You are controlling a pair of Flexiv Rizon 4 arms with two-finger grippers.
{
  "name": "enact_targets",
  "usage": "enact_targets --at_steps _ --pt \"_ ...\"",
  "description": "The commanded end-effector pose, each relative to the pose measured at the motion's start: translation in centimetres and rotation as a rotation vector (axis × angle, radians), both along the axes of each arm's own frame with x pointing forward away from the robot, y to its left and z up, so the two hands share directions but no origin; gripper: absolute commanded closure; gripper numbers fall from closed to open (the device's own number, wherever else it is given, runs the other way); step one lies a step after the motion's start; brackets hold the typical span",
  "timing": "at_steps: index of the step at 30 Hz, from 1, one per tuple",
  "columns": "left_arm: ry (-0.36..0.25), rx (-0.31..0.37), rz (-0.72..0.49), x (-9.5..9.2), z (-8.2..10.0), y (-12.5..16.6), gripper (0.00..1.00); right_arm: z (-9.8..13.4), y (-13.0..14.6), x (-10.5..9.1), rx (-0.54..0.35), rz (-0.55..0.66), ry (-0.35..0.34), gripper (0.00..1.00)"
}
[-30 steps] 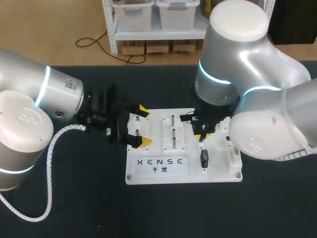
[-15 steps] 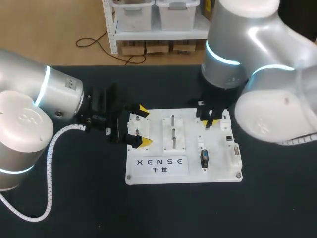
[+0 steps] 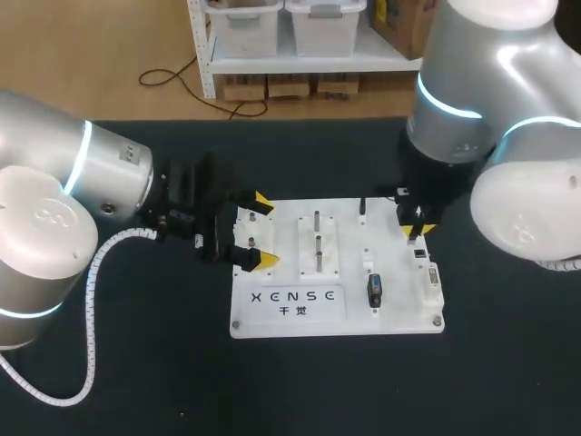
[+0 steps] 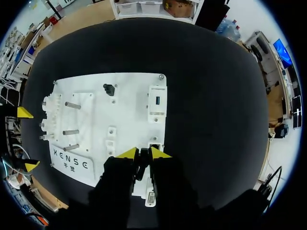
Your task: Insert the Ethernet cable into its matching sockets.
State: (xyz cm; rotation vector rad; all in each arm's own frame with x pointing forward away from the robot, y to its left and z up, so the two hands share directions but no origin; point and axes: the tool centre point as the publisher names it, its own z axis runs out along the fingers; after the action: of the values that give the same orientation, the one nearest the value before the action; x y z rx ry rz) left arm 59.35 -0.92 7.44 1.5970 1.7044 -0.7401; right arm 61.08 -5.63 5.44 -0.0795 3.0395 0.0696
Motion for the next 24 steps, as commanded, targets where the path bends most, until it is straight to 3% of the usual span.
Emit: enact_targets --at_steps 1,24 --pt "0.0 0.001 0.0 0.1 -0.1 0.0 0.0 0.0 -0.6 -0.3 0.002 -0.003 -0.003 1.0" --pt "0.0 0.001 0.0 0.1 -0.1 0.0 0.0 -1.7 -1.6 -0.2 0.0 0.013 0.036 1.0"
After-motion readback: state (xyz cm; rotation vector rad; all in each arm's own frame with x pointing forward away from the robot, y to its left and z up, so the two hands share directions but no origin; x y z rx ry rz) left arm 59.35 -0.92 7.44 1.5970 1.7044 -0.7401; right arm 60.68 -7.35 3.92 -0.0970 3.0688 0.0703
